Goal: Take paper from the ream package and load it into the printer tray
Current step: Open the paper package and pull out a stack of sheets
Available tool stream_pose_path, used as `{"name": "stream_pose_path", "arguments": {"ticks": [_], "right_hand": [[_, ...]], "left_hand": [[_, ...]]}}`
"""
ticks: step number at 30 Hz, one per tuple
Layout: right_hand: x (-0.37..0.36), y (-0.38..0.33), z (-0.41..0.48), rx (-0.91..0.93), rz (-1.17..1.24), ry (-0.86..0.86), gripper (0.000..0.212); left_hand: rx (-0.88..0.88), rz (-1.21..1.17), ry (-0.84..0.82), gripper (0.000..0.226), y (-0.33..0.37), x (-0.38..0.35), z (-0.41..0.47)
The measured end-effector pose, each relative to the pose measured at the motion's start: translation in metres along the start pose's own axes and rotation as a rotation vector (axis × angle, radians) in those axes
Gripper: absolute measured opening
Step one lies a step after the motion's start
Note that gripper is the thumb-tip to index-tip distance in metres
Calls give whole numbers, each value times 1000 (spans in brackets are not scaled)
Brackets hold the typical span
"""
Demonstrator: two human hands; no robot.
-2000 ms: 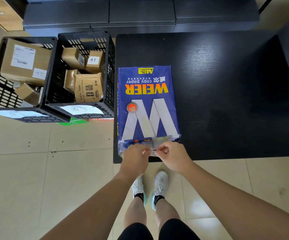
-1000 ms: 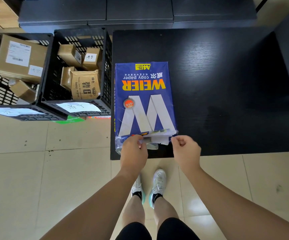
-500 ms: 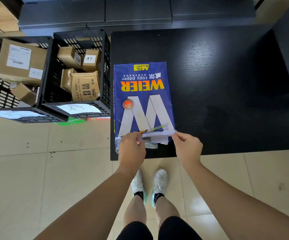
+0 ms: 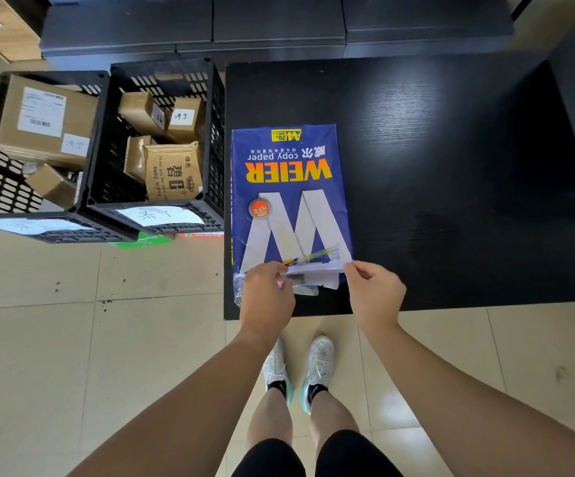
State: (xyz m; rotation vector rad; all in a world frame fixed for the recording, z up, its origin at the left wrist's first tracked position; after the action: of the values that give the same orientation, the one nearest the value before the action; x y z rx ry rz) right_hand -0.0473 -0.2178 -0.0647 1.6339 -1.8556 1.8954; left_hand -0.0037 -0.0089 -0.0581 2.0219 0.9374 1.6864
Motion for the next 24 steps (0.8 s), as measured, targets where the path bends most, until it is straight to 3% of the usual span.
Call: {"name": "stream_pose_path", "arguments": {"ticks": [7, 18, 24], "right_hand": [[-8, 15, 3, -203, 100, -9, 18], [-5, 13, 1, -87, 73, 39, 13], [-13, 20, 5, -202, 69, 57, 15]], "left_hand": [[-14, 0, -10, 20, 2, 1, 3], [-18, 15, -21, 21, 3, 3, 8], [-24, 12, -34, 21, 4, 3, 7]]}}
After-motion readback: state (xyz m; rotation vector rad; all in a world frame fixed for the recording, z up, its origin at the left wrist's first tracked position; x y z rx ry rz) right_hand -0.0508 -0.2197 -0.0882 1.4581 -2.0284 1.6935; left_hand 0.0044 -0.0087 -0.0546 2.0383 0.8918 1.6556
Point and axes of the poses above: each hand's wrist, its own z-axis towards the middle knuckle, its own x-axis out of the back of the hand, y = z × x, the point moved 7 cm from there along z, towards the middle knuckle, and after that the axes turned 7 degrees about y, right-handed, at the moved point
